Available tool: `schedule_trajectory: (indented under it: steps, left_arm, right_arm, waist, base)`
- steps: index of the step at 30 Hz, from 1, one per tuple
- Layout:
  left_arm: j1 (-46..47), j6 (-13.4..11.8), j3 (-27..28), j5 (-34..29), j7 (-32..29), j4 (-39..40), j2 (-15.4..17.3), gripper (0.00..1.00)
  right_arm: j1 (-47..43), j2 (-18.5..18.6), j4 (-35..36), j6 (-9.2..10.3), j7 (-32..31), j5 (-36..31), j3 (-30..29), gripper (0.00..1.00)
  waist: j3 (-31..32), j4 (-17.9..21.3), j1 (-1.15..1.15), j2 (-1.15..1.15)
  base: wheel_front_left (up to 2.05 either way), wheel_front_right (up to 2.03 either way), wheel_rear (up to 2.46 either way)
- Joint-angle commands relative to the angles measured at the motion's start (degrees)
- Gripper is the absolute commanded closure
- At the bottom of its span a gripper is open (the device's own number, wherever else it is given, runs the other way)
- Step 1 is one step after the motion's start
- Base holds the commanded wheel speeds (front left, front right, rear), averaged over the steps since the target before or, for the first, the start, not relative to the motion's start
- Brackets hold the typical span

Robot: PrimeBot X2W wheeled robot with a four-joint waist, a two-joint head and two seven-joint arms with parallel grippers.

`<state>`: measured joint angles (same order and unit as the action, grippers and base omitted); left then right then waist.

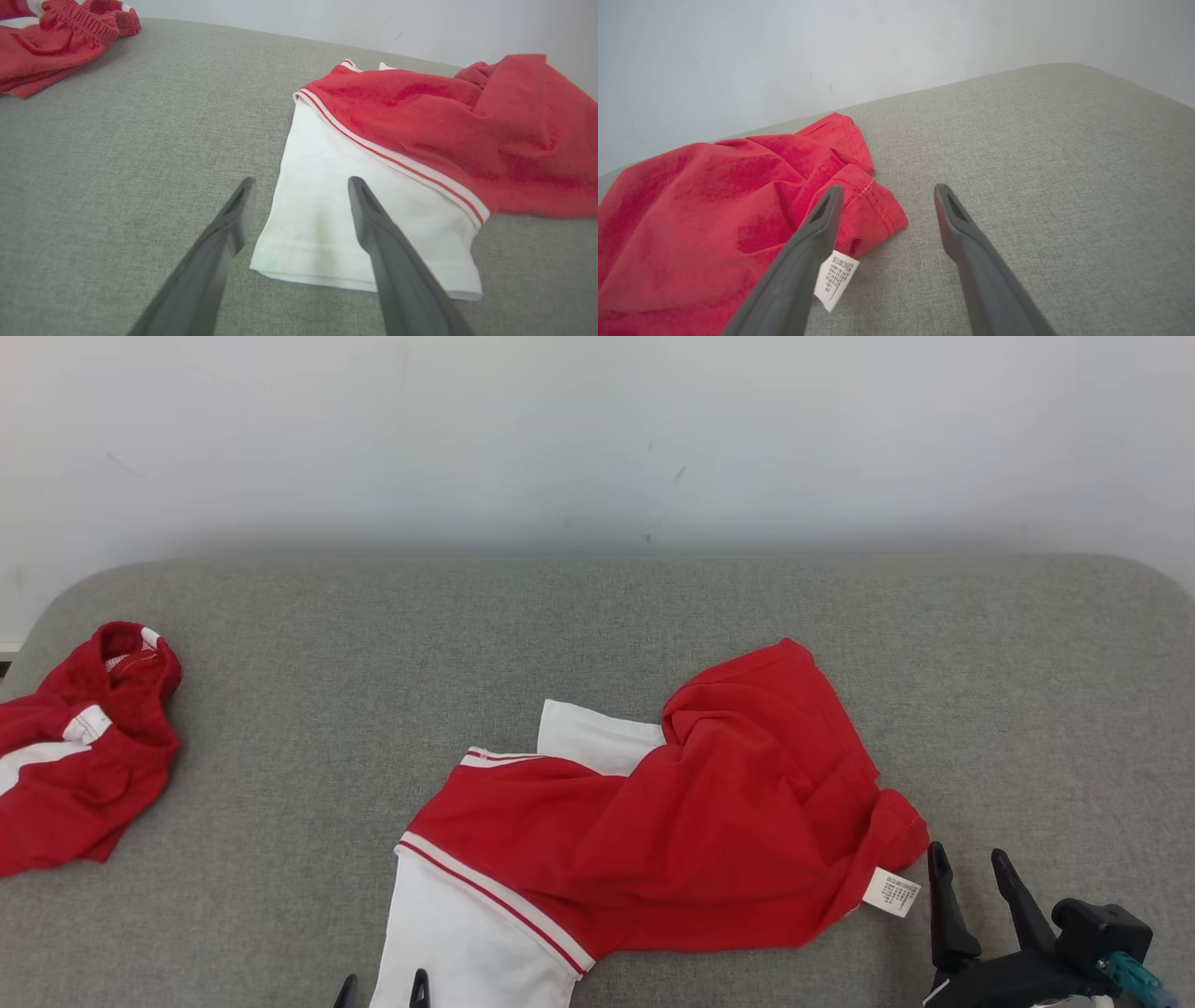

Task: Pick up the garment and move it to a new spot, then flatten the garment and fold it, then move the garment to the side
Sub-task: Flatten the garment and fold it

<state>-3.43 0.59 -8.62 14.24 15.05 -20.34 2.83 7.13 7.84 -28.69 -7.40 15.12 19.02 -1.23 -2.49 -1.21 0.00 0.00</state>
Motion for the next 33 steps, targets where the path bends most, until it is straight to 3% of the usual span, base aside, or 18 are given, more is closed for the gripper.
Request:
schedule_trajectory:
  steps: [1, 15, 25, 26, 27, 28, 29, 30, 31, 32, 33]
  left_arm:
    - [-0.31, 0.24, 0.08, -0.1, 0.19, -0.35, 0.11, 0.0]
    - [2.83, 1.25, 1.14, -0.74, 0.19, -6.02, 0.11, 0.0]
    - [5.91, 2.27, 0.25, 1.44, 0.19, -10.94, 0.09, 0.0]
    - [6.31, 2.28, 0.05, 1.81, 0.19, -11.66, 0.1, 0.0]
    - [6.66, 2.53, -0.33, 2.24, 0.18, -12.59, 0.12, 0.0]
    - [7.24, 2.93, -0.72, 3.23, 0.16, -13.55, 0.09, 0.0]
    - [7.24, 2.93, -0.72, 3.23, 0.16, -13.55, 0.09, 0.0]
    - [7.86, 2.9, -1.04, 3.89, 0.15, -14.12, 0.1, 0.08]
    - [8.42, 3.18, -1.61, 4.34, 0.12, -15.29, 0.09, 0.45]
    - [8.91, 3.38, -1.96, 4.99, 0.1, -15.77, 0.09, 0.9]
    - [9.45, 3.48, -2.18, 5.37, -0.01, -16.06, 0.03, 1.0]
  right_arm:
    - [0.68, 0.11, -0.02, -0.19, 0.02, -0.44, -0.11, 0.0]
    - [5.52, 1.24, -5.75, -0.19, 0.03, -0.96, 2.63, 0.0]
    - [12.45, 2.0, -16.42, -0.19, 0.0, 0.27, 6.38, 0.0]
    - [13.08, 2.08, -17.63, -0.19, 0.02, 0.43, 6.72, 0.09]
    - [13.72, 2.15, -18.64, -0.19, 0.01, 0.72, 7.01, 0.54]
    - [14.3, 2.23, -19.45, -0.19, 0.01, 0.98, 7.15, 0.7]
    - [14.3, 2.23, -19.45, -0.19, 0.01, 0.98, 7.15, 0.7]
    - [14.8, 2.32, -19.99, -0.19, 0.01, 1.11, 7.31, 1.0]
    - [15.25, 2.46, -20.06, -0.19, 0.02, 1.22, 7.32, 1.0]
    - [15.44, 2.58, -20.1, -0.19, 0.02, 1.4, 7.33, 1.0]
    - [15.49, 2.61, -20.14, -0.19, 0.02, 1.48, 7.41, 1.0]
  waist:
    - [-0.04, -0.04, 0.0, 0.0]
    - [-0.78, 0.01, 0.0, 0.0]
    - [-2.93, -0.74, 0.0, 0.0]
    - [-3.11, -0.85, 0.0, 0.0]
    - [-3.29, -0.95, 0.0, 0.0]
    - [-3.52, -1.06, 0.0, 0.0]
    - [-3.52, -1.06, 0.0, 0.0]
    - [-3.74, -1.19, 0.0, 0.0]
    - [-3.85, -1.26, 0.0, 0.0]
    - [-4.02, -1.33, 0.0, 0.0]
    - [-4.16, -1.38, 0.0, 0.0]
  base:
    - [0.0, 0.0, 0.0]
    - [0.0, 0.0, 0.0]
    - [0.0, 0.0, 0.0]
    - [0.0, 0.0, 0.0]
    - [0.0, 0.0, 0.0]
    - [0.0, 0.0, 0.0]
    - [0.0, 0.0, 0.0]
    - [0.0, 0.0, 0.0]
    - [0.0, 0.0, 0.0]
    - [0.0, 0.0, 0.0]
    - [0.0, 0.0, 0.0]
